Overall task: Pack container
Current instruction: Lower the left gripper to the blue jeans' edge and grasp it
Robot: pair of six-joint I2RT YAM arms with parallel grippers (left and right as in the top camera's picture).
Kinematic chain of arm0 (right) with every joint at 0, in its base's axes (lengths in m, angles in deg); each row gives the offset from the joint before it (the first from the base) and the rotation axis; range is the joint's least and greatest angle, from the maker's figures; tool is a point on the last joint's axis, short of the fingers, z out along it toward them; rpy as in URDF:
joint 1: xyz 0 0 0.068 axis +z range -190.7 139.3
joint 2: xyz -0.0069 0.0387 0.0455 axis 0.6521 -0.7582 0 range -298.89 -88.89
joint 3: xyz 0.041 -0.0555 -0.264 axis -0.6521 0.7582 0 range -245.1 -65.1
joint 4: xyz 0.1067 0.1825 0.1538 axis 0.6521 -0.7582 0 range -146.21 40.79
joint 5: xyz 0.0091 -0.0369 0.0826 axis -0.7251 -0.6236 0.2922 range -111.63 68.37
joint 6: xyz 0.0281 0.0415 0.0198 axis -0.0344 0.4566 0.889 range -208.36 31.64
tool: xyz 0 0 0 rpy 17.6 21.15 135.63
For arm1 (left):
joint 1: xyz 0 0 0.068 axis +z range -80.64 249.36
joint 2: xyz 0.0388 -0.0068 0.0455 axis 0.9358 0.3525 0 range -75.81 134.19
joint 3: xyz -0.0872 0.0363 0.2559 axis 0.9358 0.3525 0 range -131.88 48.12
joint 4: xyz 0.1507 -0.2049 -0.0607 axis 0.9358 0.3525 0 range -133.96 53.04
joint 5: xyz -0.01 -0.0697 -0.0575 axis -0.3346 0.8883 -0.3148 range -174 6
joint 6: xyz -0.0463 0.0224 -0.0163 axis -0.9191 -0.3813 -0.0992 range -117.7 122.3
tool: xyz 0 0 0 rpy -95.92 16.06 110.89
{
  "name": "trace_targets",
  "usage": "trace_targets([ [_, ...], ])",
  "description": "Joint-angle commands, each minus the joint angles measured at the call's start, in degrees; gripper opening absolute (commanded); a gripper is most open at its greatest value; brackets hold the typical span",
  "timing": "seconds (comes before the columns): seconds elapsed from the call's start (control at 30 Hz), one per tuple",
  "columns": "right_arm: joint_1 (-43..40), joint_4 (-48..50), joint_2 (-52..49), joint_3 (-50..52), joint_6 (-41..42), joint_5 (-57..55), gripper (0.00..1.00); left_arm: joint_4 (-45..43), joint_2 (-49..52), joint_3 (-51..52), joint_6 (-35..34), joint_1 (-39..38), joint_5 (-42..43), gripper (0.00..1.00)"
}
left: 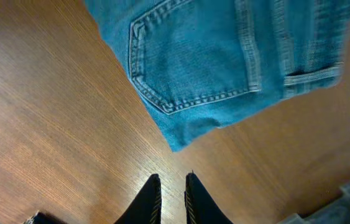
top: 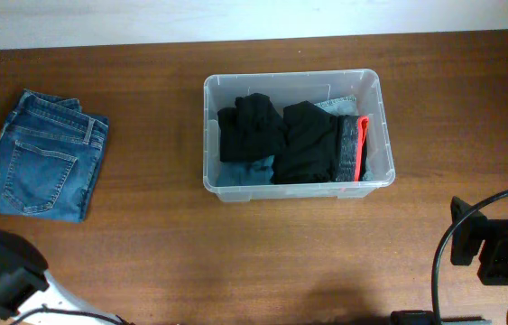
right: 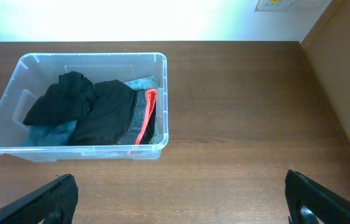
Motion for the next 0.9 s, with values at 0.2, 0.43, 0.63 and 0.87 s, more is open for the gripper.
trace_targets([
  [0.2,-0.4,0.2,-0.2,-0.1,0.3,-0.7,0.98,-2.5,-5.4,3.5,-1.5,0.0,4.4,0.16],
  [0.43,-0.4,0.2,-0.2,-0.1,0.3,-0.7,0.99,-10.8,-5.9,17.4,-0.2,-0.1,4.8,0.16],
  [0.63,-0.4,0.2,-0.2,-0.1,0.3,-0.7,0.99,-22.5,-9.9,31.3,-0.1,-0.1,5.4,0.18],
  [0.87,-0.4,0.2,-0.2,-0.1,0.3,-0.7,0.99,-40.3,-18.1,51.6,-0.7,0.0,6.3,0.2],
])
